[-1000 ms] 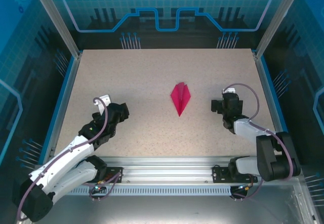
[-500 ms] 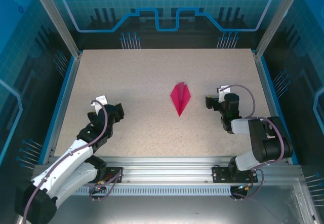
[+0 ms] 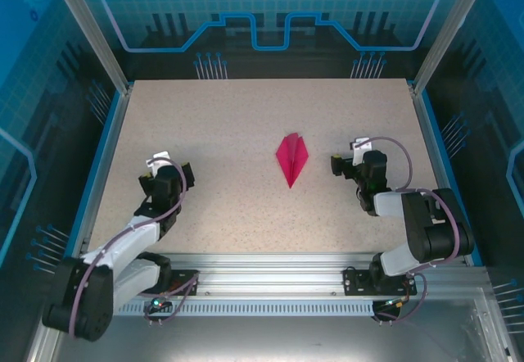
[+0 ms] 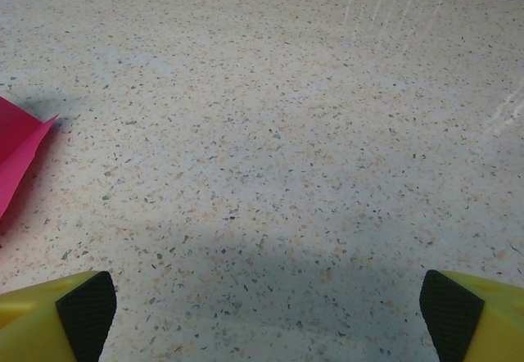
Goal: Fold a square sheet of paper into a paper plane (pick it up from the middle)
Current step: Reset both arms
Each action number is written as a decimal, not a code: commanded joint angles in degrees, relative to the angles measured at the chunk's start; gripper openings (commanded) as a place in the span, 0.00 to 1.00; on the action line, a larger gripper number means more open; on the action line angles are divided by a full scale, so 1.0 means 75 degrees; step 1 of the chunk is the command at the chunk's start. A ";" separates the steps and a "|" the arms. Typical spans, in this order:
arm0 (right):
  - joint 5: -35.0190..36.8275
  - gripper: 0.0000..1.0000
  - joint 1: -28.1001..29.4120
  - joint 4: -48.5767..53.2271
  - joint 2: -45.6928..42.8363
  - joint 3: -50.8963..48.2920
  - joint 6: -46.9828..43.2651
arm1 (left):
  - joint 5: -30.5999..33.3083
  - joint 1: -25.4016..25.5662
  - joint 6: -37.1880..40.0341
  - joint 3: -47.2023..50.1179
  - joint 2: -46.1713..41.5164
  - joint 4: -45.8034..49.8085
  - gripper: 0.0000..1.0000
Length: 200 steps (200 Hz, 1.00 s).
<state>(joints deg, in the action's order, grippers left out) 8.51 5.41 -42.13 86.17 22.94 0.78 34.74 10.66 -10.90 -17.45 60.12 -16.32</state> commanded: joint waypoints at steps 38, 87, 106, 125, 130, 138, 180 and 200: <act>-0.0083 0.99 -0.0137 -0.0289 -0.0006 0.0154 -0.0095 | -0.1790 -0.0664 0.0908 -0.0197 0.1751 -0.3138 0.98; -0.0104 0.99 -0.0136 -0.0277 -0.0011 0.0158 -0.0096 | -0.3332 -0.1419 0.0990 -0.0167 0.3248 -0.4871 0.98; -0.0117 0.99 -0.0138 -0.0277 -0.0016 0.0164 -0.0102 | -0.3880 -0.1421 0.1242 -0.0435 0.3512 -0.4571 0.99; -0.0125 0.99 -0.0145 -0.0266 -0.0012 0.0164 -0.0103 | -0.4050 -0.1421 0.1366 -0.0753 0.3618 -0.4099 0.98; -0.0120 0.99 -0.0136 -0.0266 -0.0007 0.0167 -0.0099 | -0.4010 -0.1421 0.1356 -0.0753 0.3629 -0.4136 0.99; -0.0119 0.99 -0.0136 -0.0264 -0.0014 0.0164 -0.0097 | -0.3898 -0.1414 0.1325 -0.0740 0.3612 -0.4107 0.98; -0.0127 0.99 -0.0136 -0.0266 -0.0015 0.0164 -0.0103 | -0.3713 -0.1330 0.1346 -0.0736 0.3609 -0.4136 0.99; -0.0133 0.99 -0.0139 -0.0266 -0.0014 0.0164 -0.0102 | -0.3869 -0.1318 0.1417 -0.0797 0.3606 -0.4047 0.99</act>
<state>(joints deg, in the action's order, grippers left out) 8.32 5.30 -42.13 86.17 22.94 0.78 7.99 0.54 -2.33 -22.00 87.44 -46.28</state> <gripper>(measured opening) 0.994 0.985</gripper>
